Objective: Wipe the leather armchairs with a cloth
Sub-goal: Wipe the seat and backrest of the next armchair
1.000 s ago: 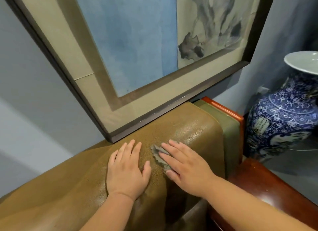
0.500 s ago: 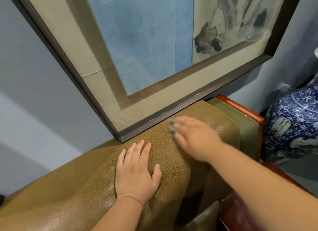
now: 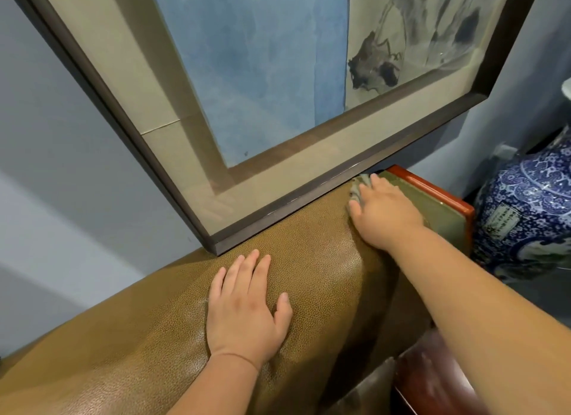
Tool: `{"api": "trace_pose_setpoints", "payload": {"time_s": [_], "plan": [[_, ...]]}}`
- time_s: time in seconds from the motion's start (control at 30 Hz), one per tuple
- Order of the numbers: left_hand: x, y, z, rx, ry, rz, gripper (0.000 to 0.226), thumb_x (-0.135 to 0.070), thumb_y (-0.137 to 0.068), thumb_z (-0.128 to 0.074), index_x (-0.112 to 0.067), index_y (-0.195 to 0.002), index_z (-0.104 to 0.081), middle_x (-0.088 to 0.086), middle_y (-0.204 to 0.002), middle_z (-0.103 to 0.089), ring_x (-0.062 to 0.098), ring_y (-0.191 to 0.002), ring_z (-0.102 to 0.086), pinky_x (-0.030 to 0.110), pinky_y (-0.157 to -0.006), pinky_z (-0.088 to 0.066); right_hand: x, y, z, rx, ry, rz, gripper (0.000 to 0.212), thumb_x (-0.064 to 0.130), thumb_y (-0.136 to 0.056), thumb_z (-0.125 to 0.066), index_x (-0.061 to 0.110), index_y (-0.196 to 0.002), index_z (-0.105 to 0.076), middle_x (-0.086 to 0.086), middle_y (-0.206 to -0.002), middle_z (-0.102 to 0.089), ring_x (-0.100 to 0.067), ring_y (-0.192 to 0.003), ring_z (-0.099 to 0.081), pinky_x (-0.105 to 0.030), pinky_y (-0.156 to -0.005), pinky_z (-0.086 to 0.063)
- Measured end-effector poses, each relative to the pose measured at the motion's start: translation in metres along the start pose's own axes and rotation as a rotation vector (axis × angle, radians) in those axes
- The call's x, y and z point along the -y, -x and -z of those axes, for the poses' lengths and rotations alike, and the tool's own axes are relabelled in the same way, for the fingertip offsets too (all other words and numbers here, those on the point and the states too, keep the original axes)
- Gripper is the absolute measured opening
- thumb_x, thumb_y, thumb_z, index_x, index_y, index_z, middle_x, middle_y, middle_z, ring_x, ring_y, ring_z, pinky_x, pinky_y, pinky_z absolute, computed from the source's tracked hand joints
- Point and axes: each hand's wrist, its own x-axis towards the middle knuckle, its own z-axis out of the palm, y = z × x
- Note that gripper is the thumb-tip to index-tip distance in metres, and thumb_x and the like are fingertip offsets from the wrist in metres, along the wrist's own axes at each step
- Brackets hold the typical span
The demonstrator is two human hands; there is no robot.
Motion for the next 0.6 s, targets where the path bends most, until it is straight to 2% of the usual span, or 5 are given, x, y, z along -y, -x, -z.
{"api": "trace_pose_setpoints", "payload": {"time_s": [0.1, 0.3, 0.4, 0.5, 0.6], "plan": [[0.001, -0.003, -0.001, -0.006, 0.003, 0.004, 0.070, -0.057, -0.092, -0.043, -0.020, -0.150, -0.057, 0.001, -0.157, -0.053, 0.025, -0.147, -0.046, 0.050, -0.126, -0.027, 0.013, 0.011, -0.008, -0.136, -0.032, -0.033, 0.058, 0.046, -0.103, -0.025, 0.016, -0.143, -0.054, -0.012, -0.153, -0.046, -0.030, -0.137, -0.043, -0.045, -0.117, -0.035], [0.004, 0.001, 0.001, 0.024, -0.033, 0.005, 0.070, -0.057, -0.094, -0.038, -0.023, -0.154, -0.052, 0.002, -0.161, -0.049, 0.025, -0.149, -0.042, 0.048, -0.128, -0.022, 0.048, 0.138, -0.063, -0.195, -0.171, 0.559, 0.050, 0.038, -0.106, -0.044, 0.018, -0.151, -0.053, -0.002, -0.165, -0.037, -0.022, -0.157, -0.026, -0.047, -0.128, -0.020], [0.002, -0.001, 0.003, 0.007, -0.036, -0.008, 0.069, -0.057, -0.096, -0.035, -0.027, -0.156, -0.049, 0.003, -0.165, -0.043, 0.026, -0.152, -0.037, 0.050, -0.129, -0.017, -0.015, 0.100, -0.066, -0.364, -0.281, 0.115, 0.052, 0.034, -0.105, -0.037, 0.017, -0.153, -0.048, -0.006, -0.167, -0.033, -0.021, -0.159, -0.018, -0.051, -0.128, -0.019], [0.000, -0.003, 0.004, -0.004, -0.057, -0.023, 0.068, -0.056, -0.096, -0.035, -0.027, -0.156, -0.049, 0.005, -0.167, -0.039, 0.029, -0.155, -0.033, 0.055, -0.130, -0.012, -0.005, 0.084, -0.069, -0.416, -0.587, -0.341, 0.062, 0.040, -0.106, -0.028, 0.016, -0.163, -0.027, -0.003, -0.174, -0.006, -0.018, -0.160, 0.004, -0.051, -0.130, -0.009], [0.003, 0.000, 0.004, 0.005, -0.074, -0.022, 0.069, -0.055, -0.096, -0.034, -0.026, -0.156, -0.050, 0.006, -0.167, -0.039, 0.030, -0.154, -0.034, 0.056, -0.130, -0.011, 0.075, 0.139, -0.094, -0.335, -0.675, -0.301, 0.073, 0.047, -0.104, -0.026, 0.018, -0.167, -0.004, -0.004, -0.172, 0.023, -0.022, -0.157, 0.024, -0.051, -0.129, 0.001]]}}
